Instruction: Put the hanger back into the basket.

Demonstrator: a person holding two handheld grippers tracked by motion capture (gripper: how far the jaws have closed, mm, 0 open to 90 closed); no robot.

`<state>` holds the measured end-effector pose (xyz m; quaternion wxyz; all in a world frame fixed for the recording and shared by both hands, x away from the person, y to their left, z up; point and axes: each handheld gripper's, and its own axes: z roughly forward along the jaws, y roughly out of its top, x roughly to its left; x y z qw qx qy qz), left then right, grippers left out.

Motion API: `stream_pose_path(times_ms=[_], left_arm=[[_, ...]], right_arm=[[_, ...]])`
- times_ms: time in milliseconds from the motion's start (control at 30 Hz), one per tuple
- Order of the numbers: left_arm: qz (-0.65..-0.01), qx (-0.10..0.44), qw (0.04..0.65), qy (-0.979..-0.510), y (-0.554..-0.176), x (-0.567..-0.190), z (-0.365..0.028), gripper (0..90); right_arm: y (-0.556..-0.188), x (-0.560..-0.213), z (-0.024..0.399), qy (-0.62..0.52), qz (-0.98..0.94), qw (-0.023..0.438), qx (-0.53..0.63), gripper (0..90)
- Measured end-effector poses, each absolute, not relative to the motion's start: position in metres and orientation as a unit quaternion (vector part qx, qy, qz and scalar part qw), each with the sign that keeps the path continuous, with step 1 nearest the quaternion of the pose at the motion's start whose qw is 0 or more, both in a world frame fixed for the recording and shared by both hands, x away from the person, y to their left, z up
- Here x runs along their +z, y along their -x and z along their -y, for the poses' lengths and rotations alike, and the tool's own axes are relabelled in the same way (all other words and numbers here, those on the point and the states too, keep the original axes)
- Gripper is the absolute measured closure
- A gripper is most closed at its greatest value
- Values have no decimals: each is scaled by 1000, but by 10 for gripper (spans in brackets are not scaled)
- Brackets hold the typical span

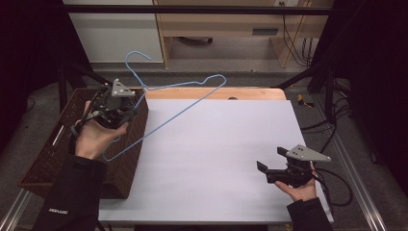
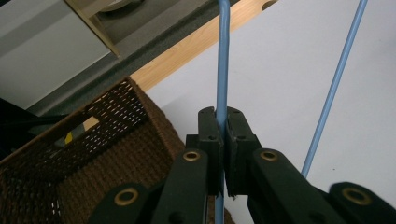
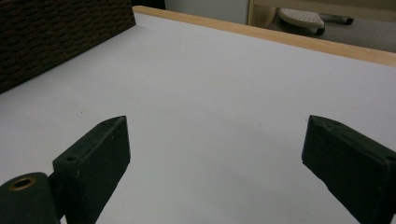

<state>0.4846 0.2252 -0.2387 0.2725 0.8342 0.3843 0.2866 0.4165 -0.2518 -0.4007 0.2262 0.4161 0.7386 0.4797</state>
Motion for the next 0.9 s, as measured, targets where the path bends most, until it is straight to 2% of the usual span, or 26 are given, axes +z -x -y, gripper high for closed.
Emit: stream_pose_path(times_ms=[367, 900], left_arm=[[-427, 322, 256, -805, -484, -234, -270, 870], [-473, 334, 240, -779, -486, -243, -325, 870]], right_arm=[[-417, -401, 251, -414, -738, 227, 482, 77], [-417, -402, 249, -418, -741, 231, 472, 32]])
